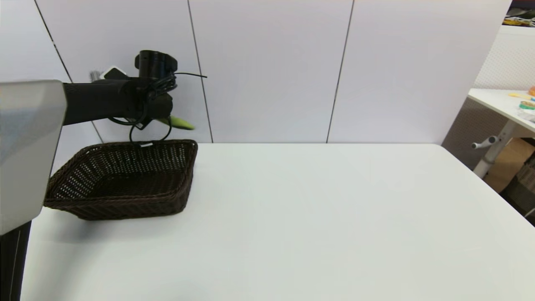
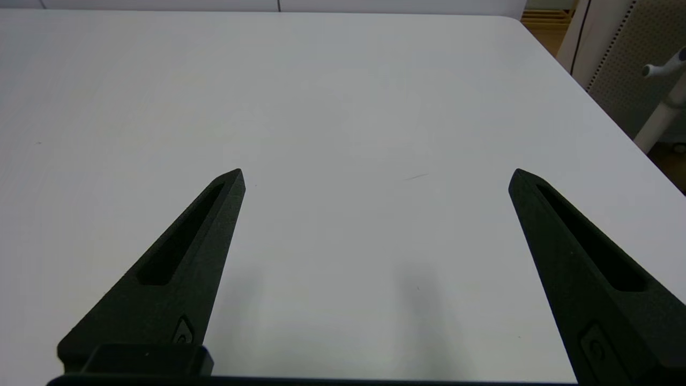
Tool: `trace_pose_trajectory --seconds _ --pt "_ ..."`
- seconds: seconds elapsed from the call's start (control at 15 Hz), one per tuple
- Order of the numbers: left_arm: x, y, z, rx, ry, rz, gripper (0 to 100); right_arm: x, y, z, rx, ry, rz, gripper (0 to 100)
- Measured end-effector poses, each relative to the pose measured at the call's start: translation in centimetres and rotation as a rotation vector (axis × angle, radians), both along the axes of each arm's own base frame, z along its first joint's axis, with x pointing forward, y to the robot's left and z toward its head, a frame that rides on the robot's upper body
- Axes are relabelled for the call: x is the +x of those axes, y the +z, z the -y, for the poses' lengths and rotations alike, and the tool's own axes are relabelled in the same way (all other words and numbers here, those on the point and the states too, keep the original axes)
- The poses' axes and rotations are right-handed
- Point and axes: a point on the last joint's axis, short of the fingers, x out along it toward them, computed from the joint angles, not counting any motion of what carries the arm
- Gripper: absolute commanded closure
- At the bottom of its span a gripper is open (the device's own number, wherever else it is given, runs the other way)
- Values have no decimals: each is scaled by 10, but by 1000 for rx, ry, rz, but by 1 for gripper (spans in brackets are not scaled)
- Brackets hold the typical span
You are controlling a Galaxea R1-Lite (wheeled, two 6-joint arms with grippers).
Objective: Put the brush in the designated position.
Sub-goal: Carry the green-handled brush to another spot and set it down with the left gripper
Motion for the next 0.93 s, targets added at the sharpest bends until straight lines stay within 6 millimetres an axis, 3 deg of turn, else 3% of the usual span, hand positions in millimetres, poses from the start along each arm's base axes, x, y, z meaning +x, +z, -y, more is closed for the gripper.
trace_pose_trajectory --seconds 0.93 --pt "8 -14 -6 -109 24 35 100 0 0 0 0 0 0 0"
